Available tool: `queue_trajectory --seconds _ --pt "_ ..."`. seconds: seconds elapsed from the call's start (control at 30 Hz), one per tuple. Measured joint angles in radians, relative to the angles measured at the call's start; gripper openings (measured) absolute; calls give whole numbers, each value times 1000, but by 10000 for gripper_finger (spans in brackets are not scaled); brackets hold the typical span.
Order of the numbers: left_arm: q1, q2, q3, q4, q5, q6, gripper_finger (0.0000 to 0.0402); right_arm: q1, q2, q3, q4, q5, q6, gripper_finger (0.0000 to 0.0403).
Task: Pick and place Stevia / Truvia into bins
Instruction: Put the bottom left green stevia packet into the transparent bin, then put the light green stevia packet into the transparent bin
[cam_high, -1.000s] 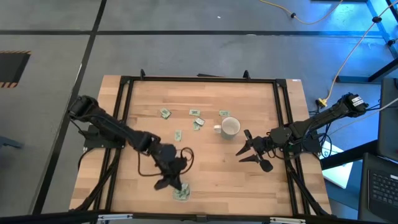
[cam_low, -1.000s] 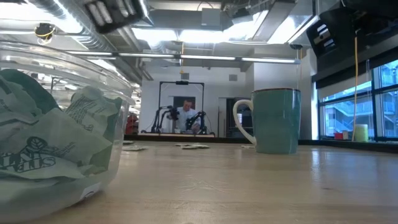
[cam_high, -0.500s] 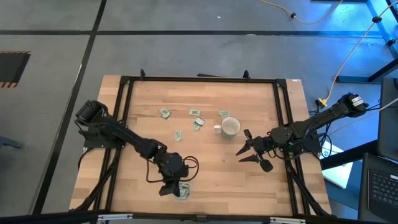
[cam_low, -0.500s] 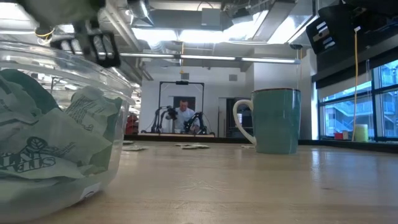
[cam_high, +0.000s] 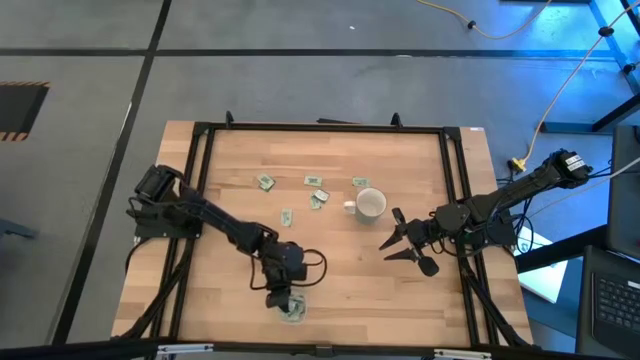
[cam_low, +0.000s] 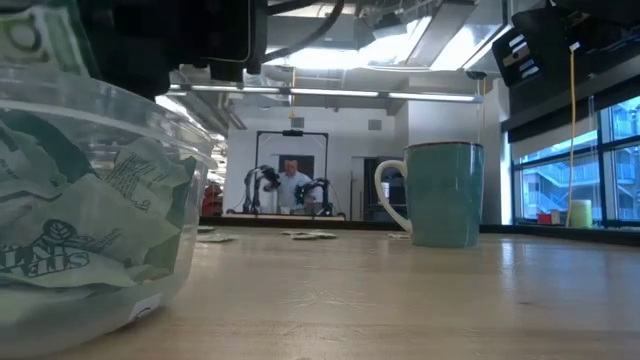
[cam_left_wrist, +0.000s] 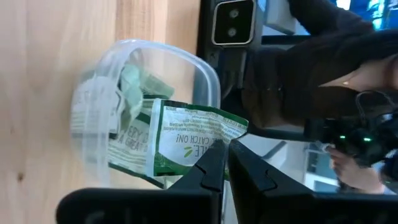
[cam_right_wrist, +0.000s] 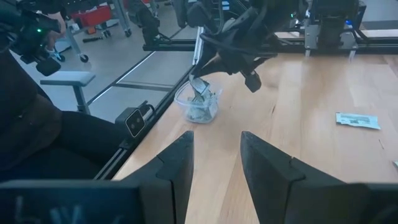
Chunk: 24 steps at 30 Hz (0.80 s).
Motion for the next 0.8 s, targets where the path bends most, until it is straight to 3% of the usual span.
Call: queue_trajectory --seconds 0.4,0.6,0.8 --pt "6 0 0 -32 -21 19 17 0 0 0 -1 0 2 136" --pt "8 -3 0 -45 -49 71 44 0 0 0 -1 0 3 136" --pt "18 -30 1 -44 15 85 71 0 1 0 -1 0 6 136"
